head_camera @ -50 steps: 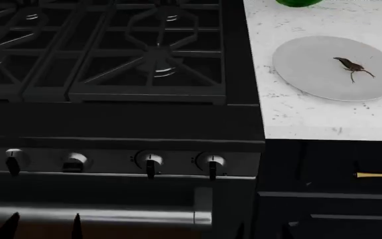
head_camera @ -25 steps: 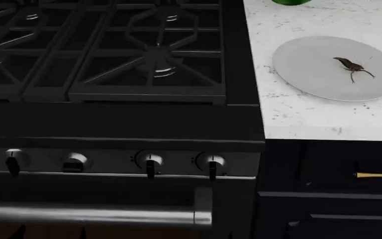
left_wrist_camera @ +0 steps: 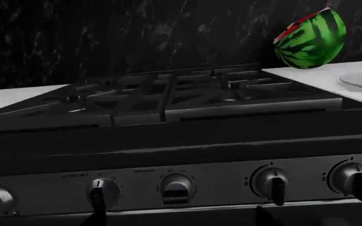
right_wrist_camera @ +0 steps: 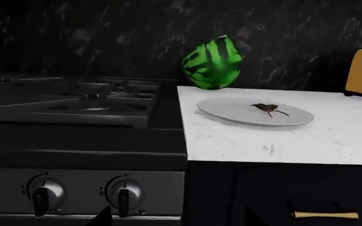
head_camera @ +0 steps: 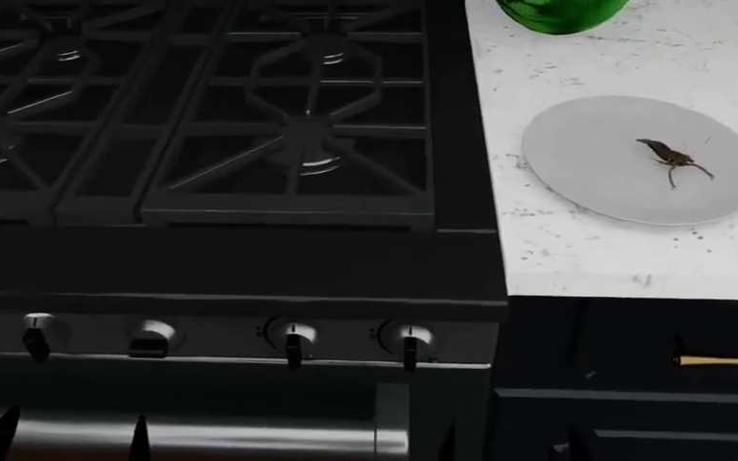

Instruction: Pick the shrimp from the counter and place it in the microwave.

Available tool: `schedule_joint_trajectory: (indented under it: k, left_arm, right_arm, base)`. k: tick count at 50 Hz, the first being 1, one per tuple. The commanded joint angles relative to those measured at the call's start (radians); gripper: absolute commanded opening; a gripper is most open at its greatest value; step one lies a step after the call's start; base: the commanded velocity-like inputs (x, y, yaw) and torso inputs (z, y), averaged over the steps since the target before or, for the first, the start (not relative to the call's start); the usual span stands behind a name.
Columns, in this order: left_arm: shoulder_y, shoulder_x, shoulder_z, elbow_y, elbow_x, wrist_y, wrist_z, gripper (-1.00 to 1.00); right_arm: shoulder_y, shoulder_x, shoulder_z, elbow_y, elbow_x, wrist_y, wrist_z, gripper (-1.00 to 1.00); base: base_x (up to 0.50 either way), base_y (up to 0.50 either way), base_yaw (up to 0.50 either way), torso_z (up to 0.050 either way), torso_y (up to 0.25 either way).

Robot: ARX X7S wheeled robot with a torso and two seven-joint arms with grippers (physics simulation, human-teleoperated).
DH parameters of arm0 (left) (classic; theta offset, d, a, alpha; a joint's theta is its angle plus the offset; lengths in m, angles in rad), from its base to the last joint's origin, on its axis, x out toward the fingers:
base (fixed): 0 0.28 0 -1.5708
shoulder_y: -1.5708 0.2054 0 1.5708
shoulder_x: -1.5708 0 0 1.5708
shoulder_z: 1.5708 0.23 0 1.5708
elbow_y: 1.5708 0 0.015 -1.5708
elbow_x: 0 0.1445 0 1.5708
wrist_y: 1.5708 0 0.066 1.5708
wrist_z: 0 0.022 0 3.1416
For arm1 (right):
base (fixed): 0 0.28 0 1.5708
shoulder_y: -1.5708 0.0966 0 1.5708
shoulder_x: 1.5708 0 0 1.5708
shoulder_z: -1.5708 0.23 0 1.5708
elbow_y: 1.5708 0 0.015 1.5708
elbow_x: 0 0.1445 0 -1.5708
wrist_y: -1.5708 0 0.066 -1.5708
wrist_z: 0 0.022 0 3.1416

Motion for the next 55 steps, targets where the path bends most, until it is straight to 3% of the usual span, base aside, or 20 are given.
schedule_joint_trajectory:
  k: [1,19,32,55]
  left_arm:
    - [0.015,-0.002,-0.018,0.092,-0.017,-0.054,0.021,1.0]
    - [0.03,-0.019,-0.017,0.149,-0.056,-0.075,0.014,1.0]
    - [0.024,-0.029,0.0,0.141,-0.055,-0.063,0.005,1.0]
    - [0.037,-0.046,0.008,0.143,-0.07,-0.058,-0.014,1.0]
  right_arm:
    - [-0.022,0.002,0.007,-0.116,-0.009,0.059,-0.001,1.0]
    - [-0.041,0.029,0.011,-0.252,0.027,0.148,0.019,1.0]
    - [-0.044,0.045,-0.003,-0.261,0.022,0.125,0.03,1.0]
    - [-0.05,0.056,-0.005,-0.264,0.032,0.118,0.06,1.0]
  base:
    - [0.0,0.0,0.0,0.05,0.0]
    - [0.0,0.0,0.0,0.05,0.0]
    - [0.03,0.0,0.0,0.0,0.0]
    - [0.35,-0.02,0.0,0.0,0.0]
